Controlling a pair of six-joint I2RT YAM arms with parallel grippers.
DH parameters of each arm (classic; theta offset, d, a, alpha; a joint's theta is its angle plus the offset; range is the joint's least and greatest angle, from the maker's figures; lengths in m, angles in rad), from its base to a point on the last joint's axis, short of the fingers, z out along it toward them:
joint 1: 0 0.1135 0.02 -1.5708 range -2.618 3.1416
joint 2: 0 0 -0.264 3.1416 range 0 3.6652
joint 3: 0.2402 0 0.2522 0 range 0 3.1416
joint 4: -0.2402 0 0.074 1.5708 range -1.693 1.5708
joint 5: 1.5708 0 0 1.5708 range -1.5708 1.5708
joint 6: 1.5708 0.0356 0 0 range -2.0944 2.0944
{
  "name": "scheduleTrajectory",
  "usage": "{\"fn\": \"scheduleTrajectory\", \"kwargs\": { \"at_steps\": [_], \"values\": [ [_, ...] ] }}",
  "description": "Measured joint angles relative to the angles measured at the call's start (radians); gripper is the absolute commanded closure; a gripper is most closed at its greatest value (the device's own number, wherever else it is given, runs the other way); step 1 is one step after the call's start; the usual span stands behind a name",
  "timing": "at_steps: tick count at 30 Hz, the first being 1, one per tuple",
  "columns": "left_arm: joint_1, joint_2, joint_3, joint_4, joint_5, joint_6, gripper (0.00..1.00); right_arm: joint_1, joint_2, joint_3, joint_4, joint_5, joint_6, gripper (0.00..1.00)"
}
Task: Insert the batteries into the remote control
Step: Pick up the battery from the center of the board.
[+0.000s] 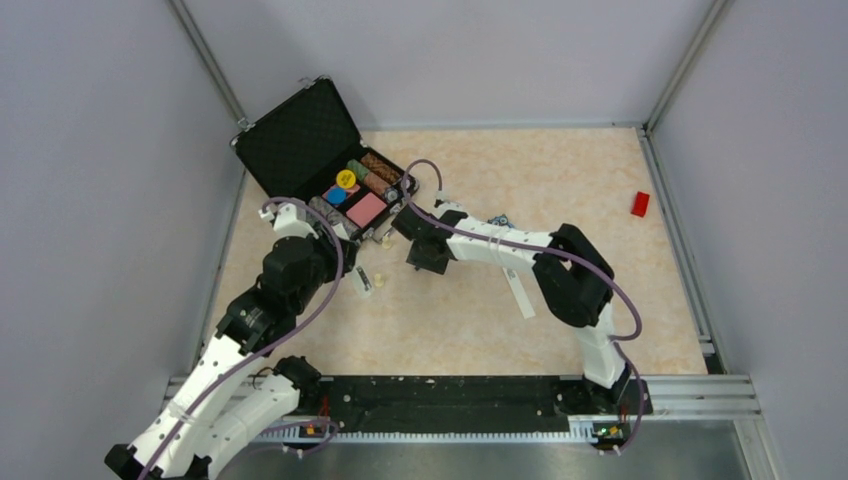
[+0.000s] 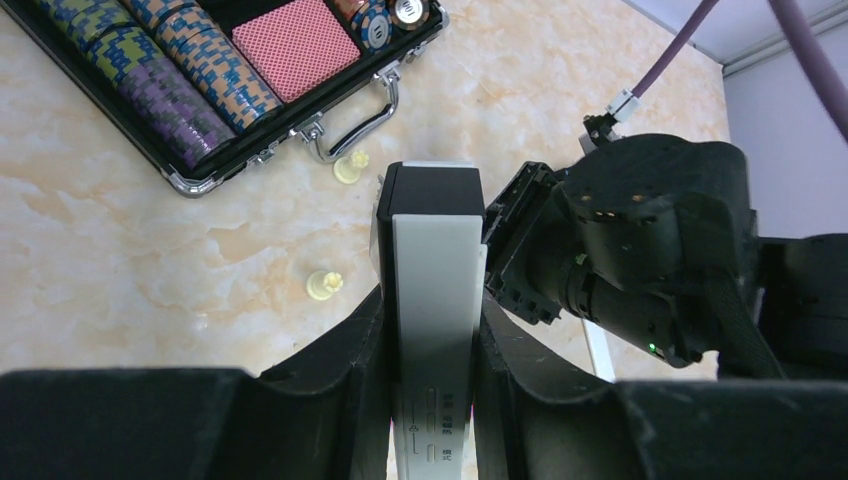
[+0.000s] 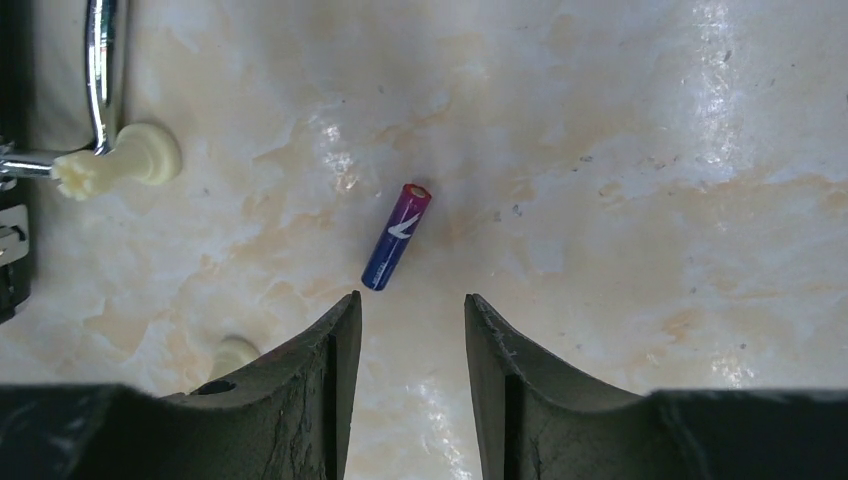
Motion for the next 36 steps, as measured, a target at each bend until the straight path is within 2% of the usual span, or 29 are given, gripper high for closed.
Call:
{"fn": "scheduleTrajectory", "kwargs": {
  "at_steps": [6, 16, 22, 27, 31, 36],
  "values": [
    [0.0, -0.024, -0.005, -0.021, -0.022, 0.0, 1.0, 0.0, 0.095, 0.075, -0.078, 0.017, 0.04, 0.58],
    [0.0, -0.038, -0.005, -0.027, -0.045, 0.004, 1.0, 0.0, 0.123, 0.12, -0.103, 0.039, 0.072, 0.58],
    [0.0, -0.038, -0.005, -0.027, -0.045, 0.015, 1.0, 0.0, 0.125, 0.139, -0.119, 0.069, 0.034, 0.5],
    [0.0, -0.038, -0.005, -0.027, -0.045, 0.019, 1.0, -0.001, 0.144, 0.185, -0.122, 0.089, -0.005, 0.47],
    [0.0, -0.038, -0.005, -0.027, -0.045, 0.019, 1.0, -0.001, 0.177, 0.213, -0.116, 0.098, -0.027, 0.47],
    [0.0, -0.038, -0.005, -0.028, -0.048, 0.019, 1.0, -0.003, 0.212, 0.254, -0.121, 0.128, -0.051, 0.54]
  ]
}}
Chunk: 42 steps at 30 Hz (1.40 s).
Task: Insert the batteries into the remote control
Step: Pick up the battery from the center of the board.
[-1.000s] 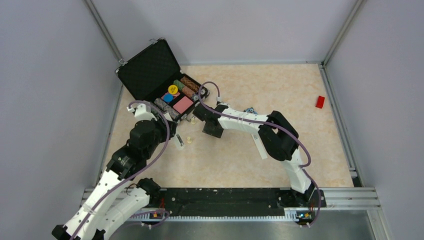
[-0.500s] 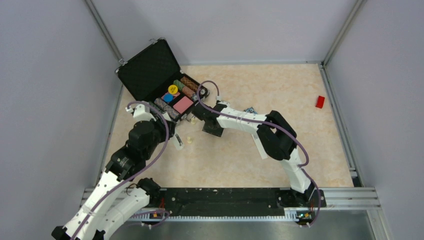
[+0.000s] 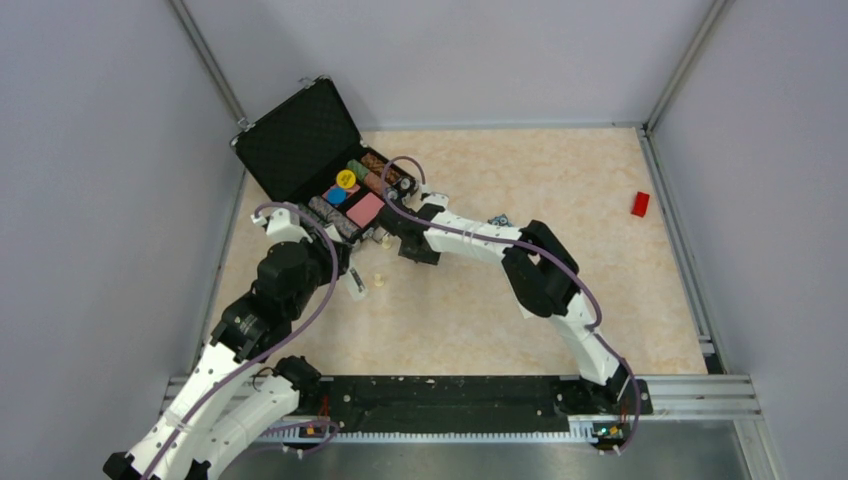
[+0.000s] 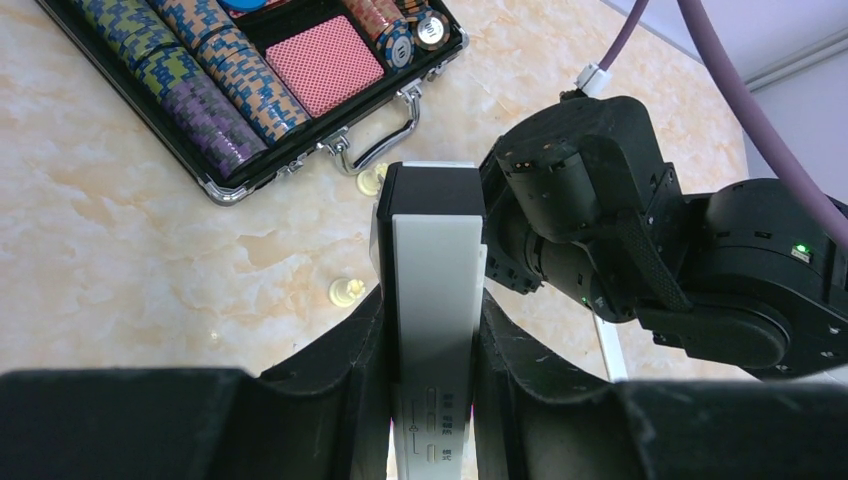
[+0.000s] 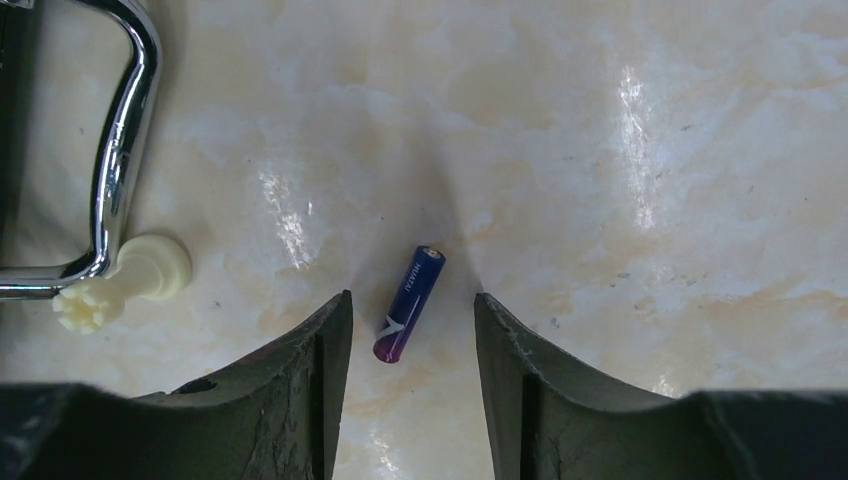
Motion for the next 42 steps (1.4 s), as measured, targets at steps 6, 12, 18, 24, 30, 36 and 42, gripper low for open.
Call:
{"fn": "scheduleTrajectory", "kwargs": {
  "at_steps": [6, 12, 18, 24, 30, 36, 42],
  "values": [
    [0.0, 0.0, 0.0, 0.0, -0.007, 0.001, 1.0, 0.0, 0.064, 0.095, -0.047, 0.055, -0.05, 0.68],
    [0.0, 0.007, 0.0, -0.003, -0.009, 0.004, 1.0, 0.001, 0.082, 0.124, -0.065, 0.073, -0.102, 0.81],
    [0.0, 0.019, 0.0, -0.007, -0.001, 0.004, 1.0, 0.002, 0.042, 0.051, -0.026, 0.082, -0.184, 0.96],
    [0.0, 0.041, -0.001, 0.032, 0.07, 0.011, 1.0, -0.005, -0.105, -0.182, 0.062, 0.027, -0.264, 0.98],
    [0.0, 0.063, -0.042, 0.193, 0.264, 0.039, 1.0, -0.042, -0.32, -0.439, 0.137, -0.035, -0.355, 0.98],
    [0.0, 0.137, -0.095, 0.466, 0.542, 0.056, 1.0, -0.109, -0.657, -0.613, 0.224, -0.07, -0.446, 0.98],
    [0.0, 0.241, -0.095, 0.689, 0.73, 0.04, 1.0, -0.129, -0.911, -0.695, 0.289, -0.084, -0.502, 0.98]
  ]
}}
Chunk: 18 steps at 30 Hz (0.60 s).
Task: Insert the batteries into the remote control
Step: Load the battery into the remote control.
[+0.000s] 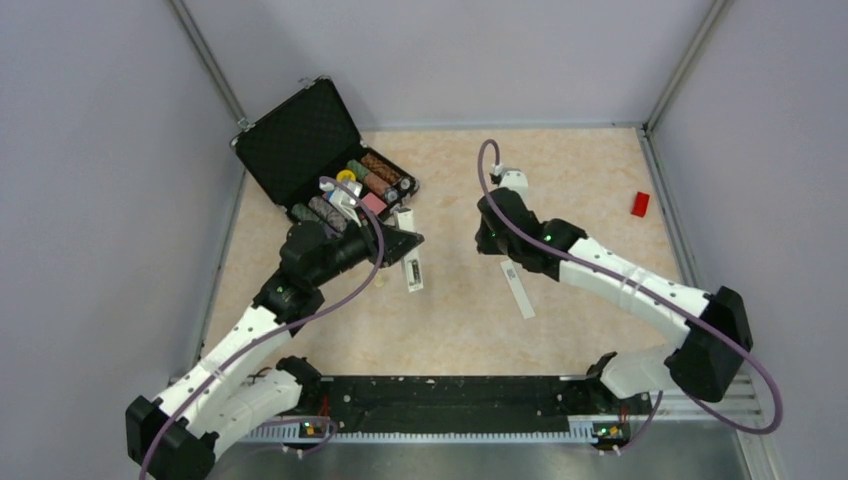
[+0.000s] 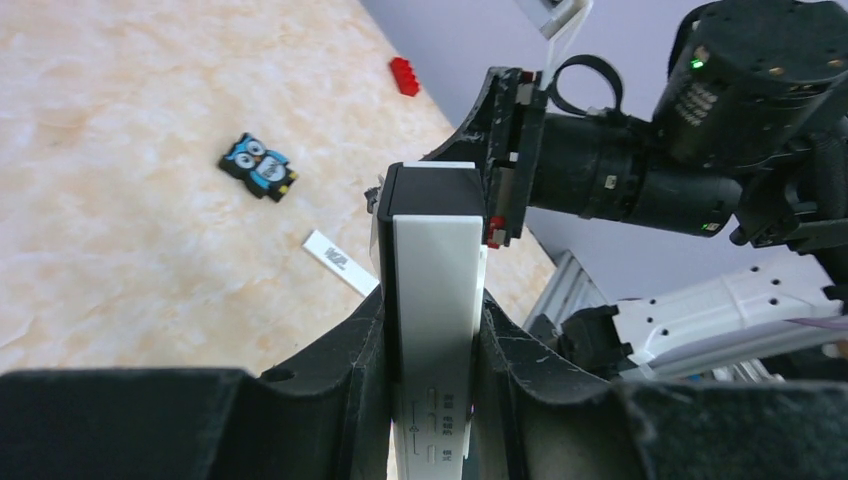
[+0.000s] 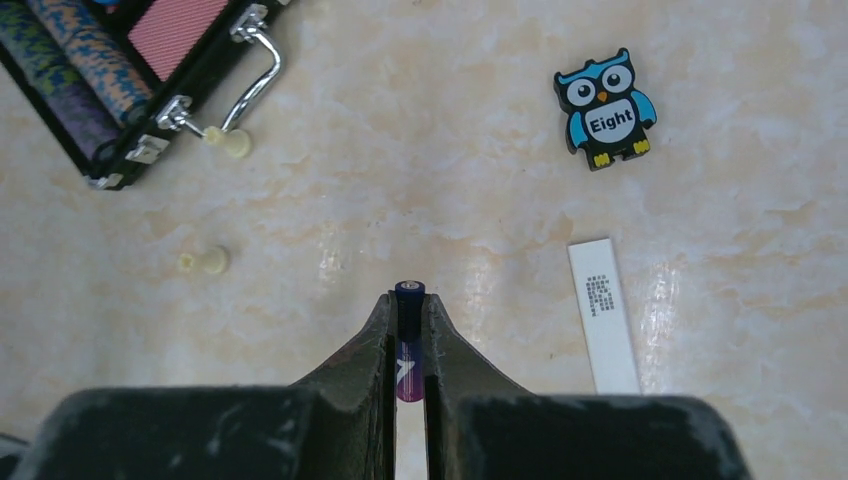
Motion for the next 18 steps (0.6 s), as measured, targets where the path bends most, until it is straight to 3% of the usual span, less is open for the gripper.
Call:
{"fn": "scheduleTrajectory", "kwargs": {
  "at_steps": [7, 13, 18],
  "values": [
    [0.0, 0.121, 0.005, 0.182, 0.079, -0.092, 1.0, 0.0, -0.172, -0.006, 0.034, -0.059, -0.028, 0.98],
    [0.0, 0.239, 0.041, 0.258, 0.023, -0.23, 1.0, 0.001, -0.307, -0.027, 0.136, -0.15, -0.014, 0.97],
    [0.0, 0.332, 0.041, 0.342, 0.008, -0.357, 1.0, 0.06, -0.306, -0.027, 0.224, -0.181, -0.022, 0.97]
  ]
}}
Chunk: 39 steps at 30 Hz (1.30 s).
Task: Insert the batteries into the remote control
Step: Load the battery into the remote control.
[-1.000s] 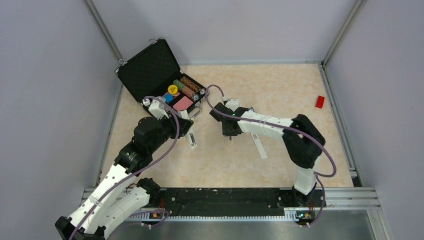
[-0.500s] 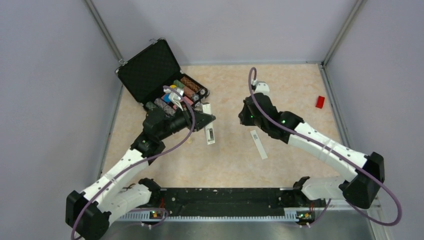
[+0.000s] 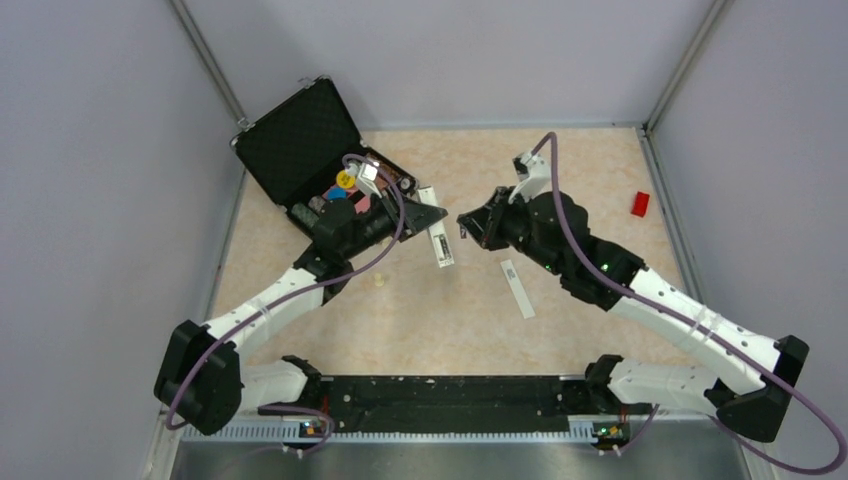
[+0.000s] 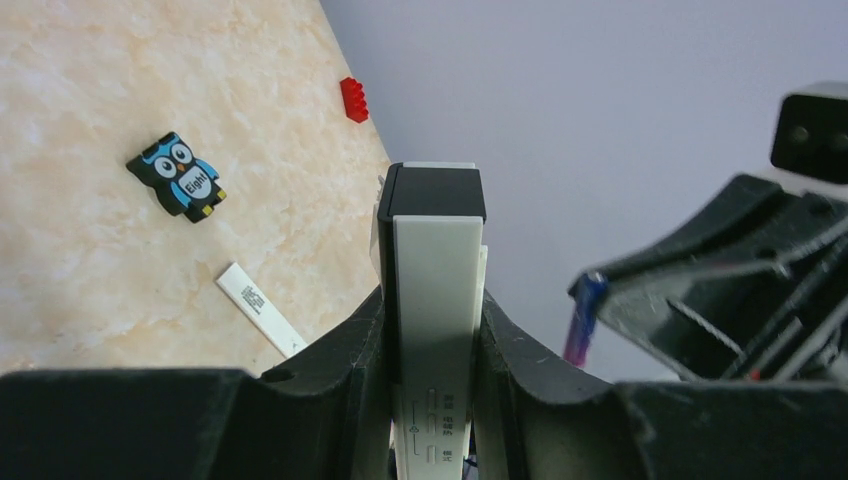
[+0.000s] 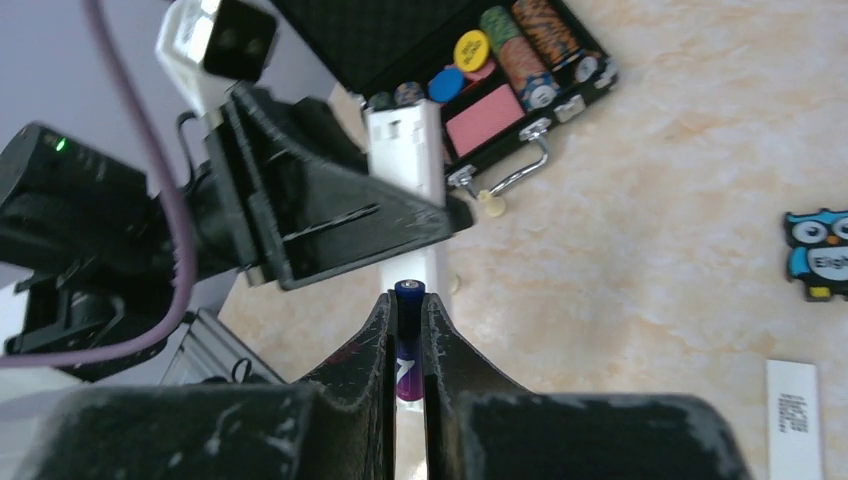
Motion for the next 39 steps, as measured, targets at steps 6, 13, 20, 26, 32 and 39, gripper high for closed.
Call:
{"fn": "scheduleTrajectory", "kwargs": {
  "at_steps": [6, 13, 20, 26, 32, 39],
  "values": [
    [0.0, 0.031, 0.0, 0.058, 0.008, -0.082, 1.0, 0.115, 0.07, 0.003, 0.047, 0.01, -0.042, 0.97],
    [0.0, 0.013, 0.0, 0.078, 0.01, -0.113, 1.0, 0.165, 0.114, 0.004, 0.053, 0.064, -0.066, 0.97],
    [0.001, 0.0, -0.009, 0.08, 0.014, -0.14, 1.0, 0.192, 0.118, 0.004, 0.082, 0.118, -0.088, 0.97],
    [0.001, -0.006, -0.016, 0.081, 0.014, -0.164, 1.0, 0.204, 0.119, 0.004, 0.095, 0.144, -0.106, 0.97],
    [0.001, -0.011, -0.02, 0.079, 0.007, -0.2, 1.0, 0.226, 0.119, 0.004, 0.098, 0.17, -0.133, 0.96],
    [0.001, -0.024, -0.03, 0.076, -0.016, -0.238, 1.0, 0.243, 0.115, 0.0, 0.103, 0.187, -0.156, 0.94]
  ]
}}
